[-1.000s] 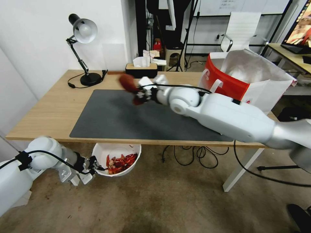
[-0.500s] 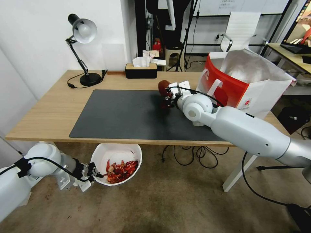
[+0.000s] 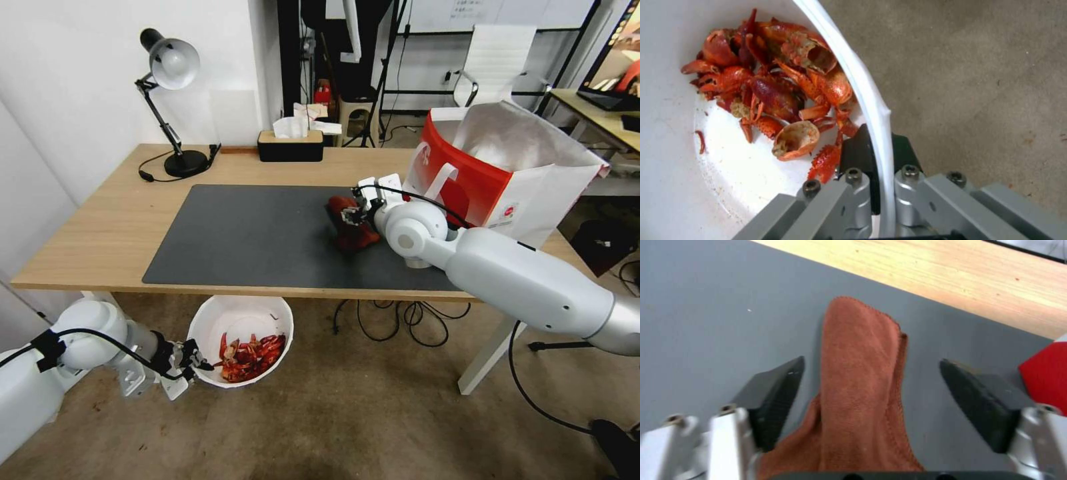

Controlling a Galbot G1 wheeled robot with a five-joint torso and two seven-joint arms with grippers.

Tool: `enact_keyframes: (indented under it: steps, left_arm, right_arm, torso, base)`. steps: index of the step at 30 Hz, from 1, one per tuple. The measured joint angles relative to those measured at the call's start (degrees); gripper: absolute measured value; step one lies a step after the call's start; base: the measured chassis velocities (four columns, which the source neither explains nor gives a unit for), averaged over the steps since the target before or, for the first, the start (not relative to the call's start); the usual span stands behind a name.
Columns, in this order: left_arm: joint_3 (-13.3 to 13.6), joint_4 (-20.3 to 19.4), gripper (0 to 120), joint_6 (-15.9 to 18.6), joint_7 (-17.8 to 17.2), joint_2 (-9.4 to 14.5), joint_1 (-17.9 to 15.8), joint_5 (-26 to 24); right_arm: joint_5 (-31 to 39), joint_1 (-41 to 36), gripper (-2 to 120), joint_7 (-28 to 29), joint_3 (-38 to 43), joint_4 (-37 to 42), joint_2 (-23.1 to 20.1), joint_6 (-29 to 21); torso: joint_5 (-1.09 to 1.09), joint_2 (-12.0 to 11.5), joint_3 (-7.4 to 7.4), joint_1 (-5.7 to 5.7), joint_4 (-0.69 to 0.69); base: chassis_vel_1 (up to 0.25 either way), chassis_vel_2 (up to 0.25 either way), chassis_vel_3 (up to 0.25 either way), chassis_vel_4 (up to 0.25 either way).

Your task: Sweep shrimp from table into container with towel, then put container into takeout bag.

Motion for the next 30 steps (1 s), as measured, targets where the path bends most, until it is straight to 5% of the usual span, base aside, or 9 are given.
enact_keyframes:
  steps: [6,18,24,26,27,30]
  left_arm:
    - [-0.4,-0.2,0,0.0,0.0,0.4,0.1,-0.1]
    - [-2.3,-1.4,0,0.2,-0.2,0.9,2.2,-0.4]
    - [-3.6,-2.3,0,0.2,-0.3,0.5,3.4,-0.5]
    - [-4.6,-2.5,0,0.2,-0.3,0.4,4.3,-0.4]
    - [-4.6,-2.5,0,0.2,-0.3,0.4,4.3,-0.4]
    - [-5.8,-2.8,0,-0.1,-0.3,0.2,5.7,-0.2]
  right_arm:
    - [-7.7,-1.7,99,-6.4,0.8,2.3,-1.7,9.5]
    - [-20.5,-15.6,100,-14.2,9.3,12.8,-8.2,22.9]
    - [-36.7,-46.4,100,-23.4,36.1,23.0,-10.7,33.3]
    - [-42.2,-61.5,100,-26.7,47.8,25.8,-8.4,36.7]
    - [-42.2,-61.5,100,-26.7,47.8,25.8,-8.4,36.7]
    - [-50.5,-81.4,100,-30.3,59.8,29.4,-1.5,41.4]
  torso:
    - [0.00,0.0,0.00,0.00,0.00]
    - [0.01,0.0,-0.01,0.00,0.00]
    - [0.02,0.0,-0.01,0.00,0.00]
    - [-0.01,0.0,-0.02,0.00,-0.03]
    - [-0.01,0.0,-0.02,0.00,-0.03]
    - [-0.01,0.0,-0.02,-0.01,-0.01]
  base:
    - [0.000,0.000,0.000,0.000]
    - [0.000,0.000,0.000,0.000]
    - [0.000,0.000,0.000,0.000]
    - [0.000,0.000,0.000,0.000]
    - [0.000,0.000,0.000,0.000]
    - [0.000,0.000,0.000,0.000]
